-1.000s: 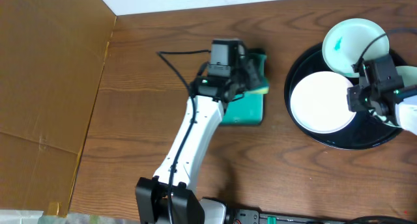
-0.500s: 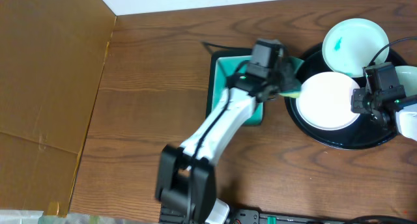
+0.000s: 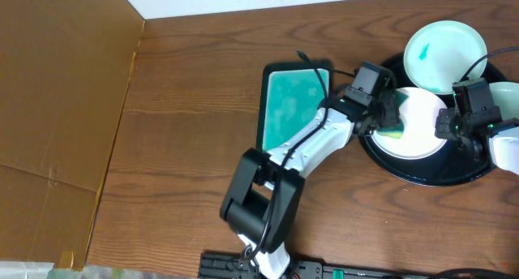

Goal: Clean dirty plates on tray and stack at the side

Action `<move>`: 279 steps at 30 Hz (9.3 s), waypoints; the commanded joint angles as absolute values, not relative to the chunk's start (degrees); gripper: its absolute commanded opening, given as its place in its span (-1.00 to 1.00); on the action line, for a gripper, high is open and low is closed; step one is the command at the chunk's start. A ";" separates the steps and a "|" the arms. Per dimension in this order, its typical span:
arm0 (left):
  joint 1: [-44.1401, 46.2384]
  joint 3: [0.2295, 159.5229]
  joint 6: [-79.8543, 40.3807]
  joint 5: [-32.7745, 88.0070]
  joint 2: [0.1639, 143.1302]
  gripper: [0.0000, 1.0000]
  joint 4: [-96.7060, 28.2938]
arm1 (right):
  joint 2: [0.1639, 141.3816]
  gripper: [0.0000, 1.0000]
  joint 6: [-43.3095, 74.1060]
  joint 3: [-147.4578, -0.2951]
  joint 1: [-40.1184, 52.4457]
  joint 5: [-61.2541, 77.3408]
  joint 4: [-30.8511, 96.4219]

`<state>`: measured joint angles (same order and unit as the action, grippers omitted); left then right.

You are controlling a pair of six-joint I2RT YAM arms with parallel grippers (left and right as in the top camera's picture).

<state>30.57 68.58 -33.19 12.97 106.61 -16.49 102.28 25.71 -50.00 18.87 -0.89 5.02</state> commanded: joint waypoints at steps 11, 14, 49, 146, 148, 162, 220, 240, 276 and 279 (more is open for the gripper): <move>32.93 68.47 -27.83 8.21 117.73 -0.86 -14.87 | 104.16 -0.98 27.59 -49.67 18.41 -2.50 4.47; 32.91 68.47 -27.44 -3.25 117.97 -0.85 -15.92 | 104.16 -0.98 27.59 -49.67 18.41 -2.50 4.54; 30.72 68.47 -28.14 15.88 107.81 -0.86 -12.03 | 104.16 -0.98 27.14 -49.67 18.41 -2.52 5.98; 9.78 68.47 -29.91 -18.28 89.12 -0.85 -33.19 | 86.06 -0.98 -39.20 -49.82 36.23 -31.73 -16.62; 9.78 68.47 -29.91 -18.28 89.38 -0.86 -33.19 | 86.04 -0.98 -26.98 -49.82 32.60 -30.37 -16.51; 9.78 68.47 -30.76 -18.26 89.60 -0.86 -33.19 | 86.74 -0.98 26.20 -49.82 -6.13 7.31 -16.84; 9.78 68.47 -30.76 -14.09 89.60 -0.86 -32.49 | 110.52 0.39 -4.95 -94.56 -1.06 2.81 34.06; 9.78 68.47 -30.74 -13.98 89.60 -0.86 -32.49 | 128.29 0.33 -5.21 -96.09 -0.27 12.78 25.23; 9.85 68.47 -30.20 -5.74 89.62 -0.86 -30.11 | 123.37 -0.98 2.24 -94.19 2.44 36.53 27.62; 10.20 68.47 -29.78 -2.20 89.62 -0.85 -28.25 | 123.35 -0.98 1.52 -94.15 3.60 35.81 31.75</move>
<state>9.98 68.27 -30.15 -7.42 88.90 -29.34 126.32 0.73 -94.30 2.15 31.83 29.87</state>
